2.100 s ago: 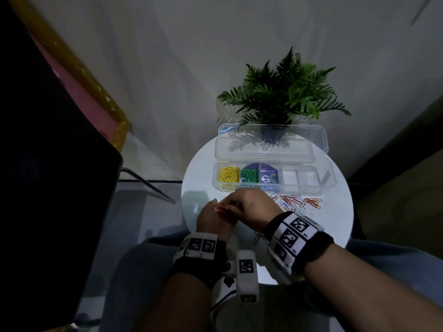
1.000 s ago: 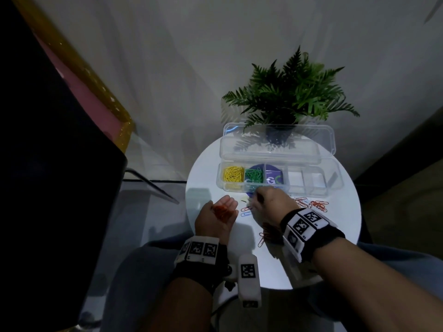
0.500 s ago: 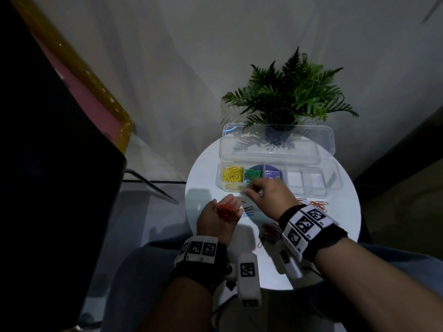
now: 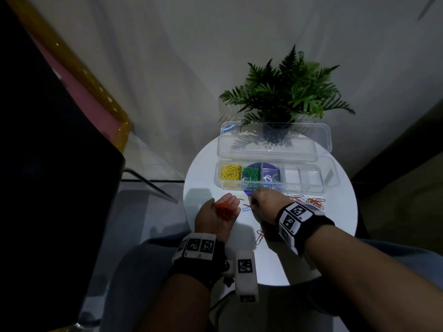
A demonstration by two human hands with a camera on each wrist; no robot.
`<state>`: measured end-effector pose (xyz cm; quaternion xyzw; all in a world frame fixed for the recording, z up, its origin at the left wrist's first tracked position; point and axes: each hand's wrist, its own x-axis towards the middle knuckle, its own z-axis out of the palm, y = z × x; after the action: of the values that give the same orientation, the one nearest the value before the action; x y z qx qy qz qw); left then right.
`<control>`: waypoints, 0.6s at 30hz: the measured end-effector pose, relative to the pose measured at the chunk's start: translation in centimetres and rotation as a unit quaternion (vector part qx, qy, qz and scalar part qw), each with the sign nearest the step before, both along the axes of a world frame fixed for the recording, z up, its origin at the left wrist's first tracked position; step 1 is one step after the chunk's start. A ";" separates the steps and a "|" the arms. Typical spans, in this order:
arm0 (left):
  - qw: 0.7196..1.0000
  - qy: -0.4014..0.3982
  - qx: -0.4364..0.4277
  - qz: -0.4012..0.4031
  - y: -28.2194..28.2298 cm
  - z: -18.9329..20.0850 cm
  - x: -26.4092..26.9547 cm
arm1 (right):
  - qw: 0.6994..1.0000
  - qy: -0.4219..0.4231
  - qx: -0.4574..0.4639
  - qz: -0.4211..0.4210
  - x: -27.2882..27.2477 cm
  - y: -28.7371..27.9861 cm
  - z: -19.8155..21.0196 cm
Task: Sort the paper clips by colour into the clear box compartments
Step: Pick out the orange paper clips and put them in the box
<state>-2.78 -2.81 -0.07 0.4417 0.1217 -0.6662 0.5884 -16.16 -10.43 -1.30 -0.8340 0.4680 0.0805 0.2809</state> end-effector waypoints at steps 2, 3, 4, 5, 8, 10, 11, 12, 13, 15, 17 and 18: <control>1.000 -0.014 0.017 0.000 0.1 -0.1 -0.1 | 0.999 -0.030 -0.013 -0.030 -0.8 0.3 0.6; 1.000 -0.018 0.023 0.003 0.2 -0.1 -0.2 | 0.997 -0.050 -0.023 -0.050 -1.3 0.6 1.0; 1.000 -0.016 0.024 0.007 0.2 0.0 -0.3 | 0.994 -0.074 -0.036 -0.067 -1.9 0.8 1.4; 1.000 -0.014 0.023 0.011 0.3 0.1 -0.4 | 0.991 -0.095 -0.045 -0.078 -2.5 1.0 1.7; 0.999 -0.019 0.032 0.016 0.5 0.6 -0.9 | 0.994 -0.099 -0.019 -0.037 -4.0 1.7 2.1; 0.999 -0.017 0.041 0.015 0.7 0.8 -1.2 | 0.999 -0.044 -0.003 -0.001 -4.5 2.2 2.0; 0.999 -0.014 0.043 0.015 0.8 0.8 -1.3 | 1.000 -0.021 0.000 0.006 -4.6 2.4 2.0; 0.999 -0.011 0.047 0.014 0.9 0.9 -1.4 | 1.000 -0.004 0.005 0.012 -4.6 2.7 1.9; 0.999 -0.008 0.049 0.011 1.0 0.9 -1.5 | 1.000 0.006 0.006 0.016 -4.5 3.0 1.7; 0.999 0.001 0.047 0.011 1.1 1.0 -1.6 | 1.000 0.018 -0.002 0.008 -4.5 3.2 1.0; 0.999 0.005 0.047 0.016 1.1 1.1 -1.7 | 0.999 0.025 -0.030 -0.034 -4.9 2.9 0.5; 0.999 0.002 0.049 0.017 1.2 1.1 -1.7 | 0.997 0.022 -0.046 -0.055 -5.2 2.8 0.3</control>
<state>-4.45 -1.64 1.05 0.4671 0.1629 -0.6500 0.5769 -21.33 -7.68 -1.01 -0.8167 0.5229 0.0621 0.2360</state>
